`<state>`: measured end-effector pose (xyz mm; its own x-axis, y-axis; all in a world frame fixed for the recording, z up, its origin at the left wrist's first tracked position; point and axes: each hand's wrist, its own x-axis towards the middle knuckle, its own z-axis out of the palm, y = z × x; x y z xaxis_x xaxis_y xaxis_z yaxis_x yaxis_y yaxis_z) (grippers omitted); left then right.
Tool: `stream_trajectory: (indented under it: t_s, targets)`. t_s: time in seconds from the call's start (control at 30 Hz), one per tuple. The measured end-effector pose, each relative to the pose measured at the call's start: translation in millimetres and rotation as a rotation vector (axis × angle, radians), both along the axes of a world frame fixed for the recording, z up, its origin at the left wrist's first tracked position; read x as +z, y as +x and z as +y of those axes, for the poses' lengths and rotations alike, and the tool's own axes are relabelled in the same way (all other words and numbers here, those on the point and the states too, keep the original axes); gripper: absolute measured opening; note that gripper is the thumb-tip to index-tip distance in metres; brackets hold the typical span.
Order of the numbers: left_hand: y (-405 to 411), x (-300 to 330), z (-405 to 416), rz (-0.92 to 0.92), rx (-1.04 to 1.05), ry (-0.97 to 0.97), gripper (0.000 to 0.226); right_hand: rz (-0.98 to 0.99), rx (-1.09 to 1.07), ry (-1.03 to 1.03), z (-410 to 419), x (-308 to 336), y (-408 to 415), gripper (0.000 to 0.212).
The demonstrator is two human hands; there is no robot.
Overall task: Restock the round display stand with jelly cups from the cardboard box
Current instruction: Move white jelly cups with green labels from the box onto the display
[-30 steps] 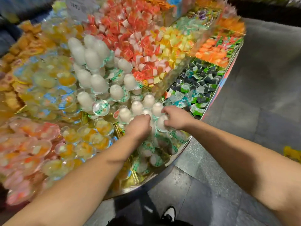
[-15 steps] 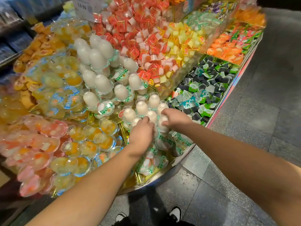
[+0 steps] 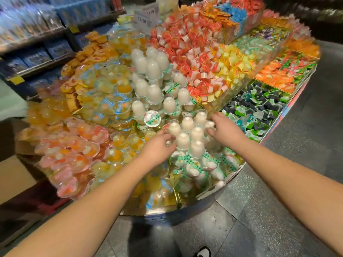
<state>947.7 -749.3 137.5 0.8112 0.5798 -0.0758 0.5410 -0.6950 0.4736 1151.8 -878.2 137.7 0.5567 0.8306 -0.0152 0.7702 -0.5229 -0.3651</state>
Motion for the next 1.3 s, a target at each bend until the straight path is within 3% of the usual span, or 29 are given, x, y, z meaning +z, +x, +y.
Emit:
stream_trajectory:
  t_s: [0.17,0.53,0.73,0.93,1.2,1.3]
  targets:
    - [-119.5,39.0,55.9,-0.106,0.218,-0.02,0.027,-0.063,0.145,0.113,57.2,47.4,-103.3,0.04]
    - [-486.8,85.1,125.6,-0.132,0.72,0.055,0.026,-0.009,0.62,0.123,209.8,71.1,-444.5,0.029]
    - [-637.8,64.4,147.7,-0.118,0.995,-0.029,0.027,0.07,0.8,0.06,279.2,51.2,-595.4,0.025]
    - [-723.9,32.8,178.1,-0.086,1.133,-0.114,0.026,0.115,0.882,-0.086,347.2,16.7,-702.3,0.029]
    - [-821.7,-0.5,274.0,-0.116,1.301,-0.152,0.023,0.4,0.823,-0.245,465.7,-36.0,-795.9,0.019]
    - [-857.5,-4.6,334.5,-0.124,1.326,-0.132,0.02,0.693,0.735,-0.361,515.8,-49.9,-822.5,0.017]
